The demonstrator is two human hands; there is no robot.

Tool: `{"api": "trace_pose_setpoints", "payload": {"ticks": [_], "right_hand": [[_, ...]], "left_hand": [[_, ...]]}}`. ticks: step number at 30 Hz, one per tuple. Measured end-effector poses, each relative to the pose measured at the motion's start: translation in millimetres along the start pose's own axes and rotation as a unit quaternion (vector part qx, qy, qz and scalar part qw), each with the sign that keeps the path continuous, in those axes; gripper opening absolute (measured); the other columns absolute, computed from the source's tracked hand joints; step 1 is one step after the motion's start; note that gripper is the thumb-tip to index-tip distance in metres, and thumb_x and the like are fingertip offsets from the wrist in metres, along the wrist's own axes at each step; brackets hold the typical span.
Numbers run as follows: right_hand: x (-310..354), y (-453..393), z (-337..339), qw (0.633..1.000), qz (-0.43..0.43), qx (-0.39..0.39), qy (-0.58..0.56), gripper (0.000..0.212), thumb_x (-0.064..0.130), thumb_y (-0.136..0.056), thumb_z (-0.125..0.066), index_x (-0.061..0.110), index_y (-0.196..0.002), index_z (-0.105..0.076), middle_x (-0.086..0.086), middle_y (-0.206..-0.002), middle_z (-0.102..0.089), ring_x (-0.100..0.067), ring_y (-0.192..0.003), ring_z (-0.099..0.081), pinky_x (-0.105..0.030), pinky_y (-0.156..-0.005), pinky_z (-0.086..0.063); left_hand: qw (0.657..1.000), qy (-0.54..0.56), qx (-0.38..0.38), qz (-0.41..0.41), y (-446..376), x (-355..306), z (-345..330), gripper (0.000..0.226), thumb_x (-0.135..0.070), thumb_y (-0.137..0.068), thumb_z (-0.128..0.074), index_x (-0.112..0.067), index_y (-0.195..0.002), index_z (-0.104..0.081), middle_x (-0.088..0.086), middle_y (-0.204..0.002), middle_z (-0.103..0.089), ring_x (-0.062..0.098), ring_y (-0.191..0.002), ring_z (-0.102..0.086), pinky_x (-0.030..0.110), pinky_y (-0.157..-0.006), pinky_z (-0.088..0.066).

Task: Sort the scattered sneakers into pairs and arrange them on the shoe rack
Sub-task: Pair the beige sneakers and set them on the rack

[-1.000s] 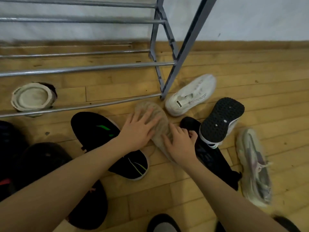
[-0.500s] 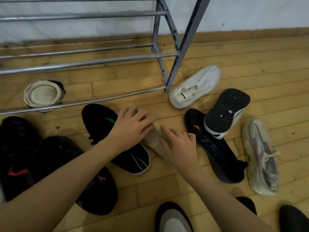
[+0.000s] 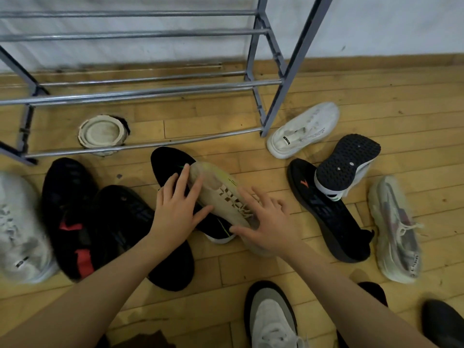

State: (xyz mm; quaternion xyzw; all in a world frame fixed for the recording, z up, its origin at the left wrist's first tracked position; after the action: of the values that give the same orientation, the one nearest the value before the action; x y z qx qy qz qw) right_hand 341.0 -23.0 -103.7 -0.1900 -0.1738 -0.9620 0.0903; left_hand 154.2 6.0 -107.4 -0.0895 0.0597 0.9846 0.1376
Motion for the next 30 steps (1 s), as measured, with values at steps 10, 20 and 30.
{"api": "trace_pose_setpoints", "payload": {"ticks": [10, 20, 30], "right_hand": [[18.0, -1.7, 4.1, 0.997, 0.052, -0.060, -0.003, 0.056, 0.061, -0.085, -0.034, 0.050, -0.140, -0.028, -0.009, -0.146, -0.038, -0.031, -0.116, -0.051, -0.042, -0.094, -0.038], [130.9, -20.4, 27.8, 0.982, 0.159, -0.102, 0.002, 0.049, 0.055, -0.090, -0.034, 0.046, -0.138, -0.032, -0.011, -0.144, -0.041, -0.037, -0.106, -0.058, -0.049, -0.081, -0.048], [266.4, -26.7, -0.2, 0.956, 0.269, -0.110, 0.041, 0.045, 0.052, -0.090, -0.040, 0.039, -0.132, -0.050, -0.012, -0.139, -0.048, -0.039, -0.102, -0.059, -0.048, -0.078, -0.048]], "left_hand": [[0.995, 0.093, -0.002, -0.039, -22.1, -1.6, 24.1, 0.071, -0.047, -0.090, -0.049, -0.011, -0.146, -0.023, 0.018, -0.155, -0.009, 0.037, -0.131, -0.033, 0.047, -0.106, -0.027], [0.986, 0.077, -0.141, 0.034, 34.6, 56.5, 108.4, 0.052, -0.035, -0.090, -0.045, -0.007, -0.135, -0.041, 0.028, -0.143, -0.030, 0.041, -0.114, -0.050, 0.050, -0.090, -0.045], [0.960, 0.100, -0.204, 0.165, 140.6, 161.2, 128.1, 0.054, -0.038, -0.089, -0.046, -0.007, -0.132, -0.048, 0.025, -0.143, -0.035, 0.038, -0.119, -0.050, 0.050, -0.090, -0.046]]}}
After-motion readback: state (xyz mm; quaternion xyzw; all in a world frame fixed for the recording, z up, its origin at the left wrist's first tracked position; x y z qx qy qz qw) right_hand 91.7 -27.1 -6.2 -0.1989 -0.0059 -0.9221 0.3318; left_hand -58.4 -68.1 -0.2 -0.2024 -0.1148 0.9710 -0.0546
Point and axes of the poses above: each hand's wrist, its own y-axis away from the middle knuckle, its own z-axis out of the back of the hand, x = y × z, the point moved 7 cm from there along -y, towards the middle knuckle
